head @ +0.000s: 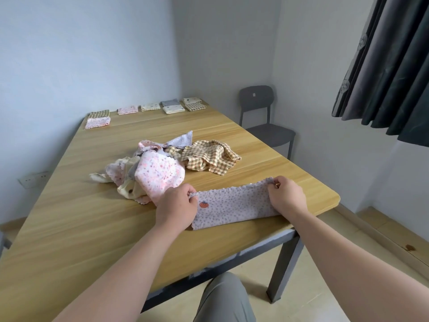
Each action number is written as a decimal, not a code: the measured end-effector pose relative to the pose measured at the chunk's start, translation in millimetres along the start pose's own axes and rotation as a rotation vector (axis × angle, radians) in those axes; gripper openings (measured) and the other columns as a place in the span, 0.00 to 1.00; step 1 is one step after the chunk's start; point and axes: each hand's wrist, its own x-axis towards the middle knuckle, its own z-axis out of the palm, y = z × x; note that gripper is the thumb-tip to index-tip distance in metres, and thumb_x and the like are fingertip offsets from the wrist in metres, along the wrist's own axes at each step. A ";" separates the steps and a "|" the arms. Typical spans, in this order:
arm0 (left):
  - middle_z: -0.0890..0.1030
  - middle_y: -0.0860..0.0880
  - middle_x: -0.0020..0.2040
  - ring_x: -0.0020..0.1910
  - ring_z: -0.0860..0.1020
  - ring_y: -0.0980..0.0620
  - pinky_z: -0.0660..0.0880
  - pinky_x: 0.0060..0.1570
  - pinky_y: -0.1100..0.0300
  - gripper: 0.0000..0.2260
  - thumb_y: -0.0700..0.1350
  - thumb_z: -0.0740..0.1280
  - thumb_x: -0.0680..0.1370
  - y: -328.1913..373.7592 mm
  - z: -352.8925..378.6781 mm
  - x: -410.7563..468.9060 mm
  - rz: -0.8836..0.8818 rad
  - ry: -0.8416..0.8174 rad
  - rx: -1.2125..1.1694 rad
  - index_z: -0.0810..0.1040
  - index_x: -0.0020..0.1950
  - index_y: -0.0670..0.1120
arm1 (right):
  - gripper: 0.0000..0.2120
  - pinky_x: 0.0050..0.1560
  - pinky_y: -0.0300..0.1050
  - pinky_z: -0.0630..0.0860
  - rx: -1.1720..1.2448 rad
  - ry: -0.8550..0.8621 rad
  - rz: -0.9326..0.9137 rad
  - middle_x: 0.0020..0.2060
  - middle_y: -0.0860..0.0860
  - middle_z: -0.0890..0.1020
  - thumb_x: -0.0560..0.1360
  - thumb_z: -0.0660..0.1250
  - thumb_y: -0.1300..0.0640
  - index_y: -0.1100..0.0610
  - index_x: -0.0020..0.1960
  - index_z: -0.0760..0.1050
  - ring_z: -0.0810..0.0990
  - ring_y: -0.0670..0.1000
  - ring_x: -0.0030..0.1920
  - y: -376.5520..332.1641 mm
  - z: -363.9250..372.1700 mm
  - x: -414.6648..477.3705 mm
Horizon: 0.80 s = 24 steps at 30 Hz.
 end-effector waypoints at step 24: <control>0.76 0.59 0.51 0.55 0.75 0.52 0.73 0.58 0.49 0.03 0.54 0.66 0.81 -17.9 17.6 17.0 0.046 -0.081 -0.008 0.73 0.51 0.58 | 0.08 0.63 0.53 0.69 -0.142 -0.081 -0.124 0.59 0.47 0.79 0.80 0.62 0.48 0.42 0.57 0.76 0.74 0.54 0.61 0.3 3.6 11.0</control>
